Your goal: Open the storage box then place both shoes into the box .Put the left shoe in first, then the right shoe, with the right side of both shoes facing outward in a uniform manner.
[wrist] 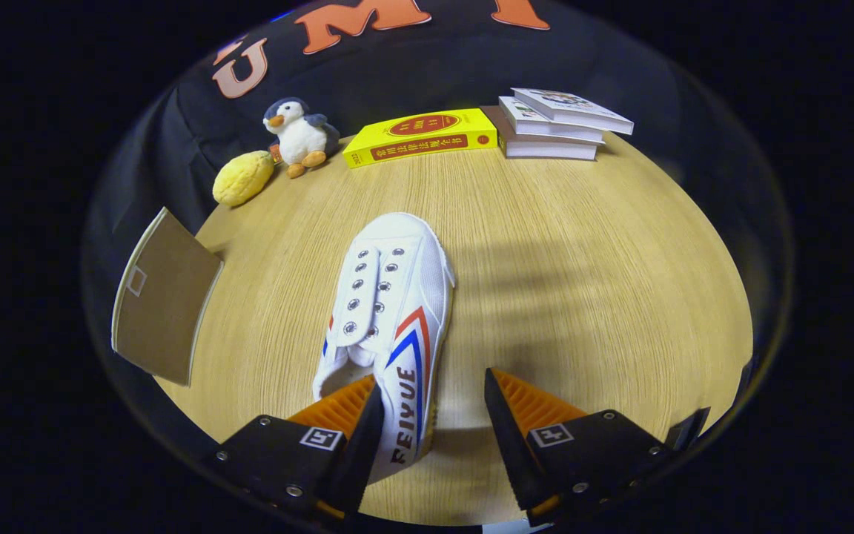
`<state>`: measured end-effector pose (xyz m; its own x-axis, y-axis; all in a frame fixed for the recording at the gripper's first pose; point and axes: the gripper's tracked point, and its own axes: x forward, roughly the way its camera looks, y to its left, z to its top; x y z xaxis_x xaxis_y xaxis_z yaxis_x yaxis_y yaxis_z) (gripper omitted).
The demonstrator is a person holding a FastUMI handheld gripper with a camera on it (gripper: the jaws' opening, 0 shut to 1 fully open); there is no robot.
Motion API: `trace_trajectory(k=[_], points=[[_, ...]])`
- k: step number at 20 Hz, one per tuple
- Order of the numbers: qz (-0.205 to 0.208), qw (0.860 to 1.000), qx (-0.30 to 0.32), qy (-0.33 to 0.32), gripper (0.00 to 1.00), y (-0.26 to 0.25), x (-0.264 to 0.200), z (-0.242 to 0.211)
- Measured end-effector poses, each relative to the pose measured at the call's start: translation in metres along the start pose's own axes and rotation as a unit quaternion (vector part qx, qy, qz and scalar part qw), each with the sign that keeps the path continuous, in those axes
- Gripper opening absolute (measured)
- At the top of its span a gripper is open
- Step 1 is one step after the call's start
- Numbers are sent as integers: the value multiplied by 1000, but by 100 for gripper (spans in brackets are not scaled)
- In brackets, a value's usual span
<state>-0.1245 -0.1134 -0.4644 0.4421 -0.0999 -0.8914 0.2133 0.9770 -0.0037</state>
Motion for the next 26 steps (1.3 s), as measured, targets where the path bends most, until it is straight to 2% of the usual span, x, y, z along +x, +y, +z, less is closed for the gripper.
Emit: trace_trajectory(k=[6,9,12,14,17,21,22,26], points=[[30,996,-71,-50,70,8,8,14],[62,996,-49,-37,63,14,11,10],[96,995,3,-22,46,16,17,8],[106,994,35,-7,44,16,18,7],[100,994,49,-6,35,15,18,8],[88,991,102,-1,18,7,18,13],[84,990,113,-2,11,5,18,16],[56,988,140,14,5,7,9,21]])
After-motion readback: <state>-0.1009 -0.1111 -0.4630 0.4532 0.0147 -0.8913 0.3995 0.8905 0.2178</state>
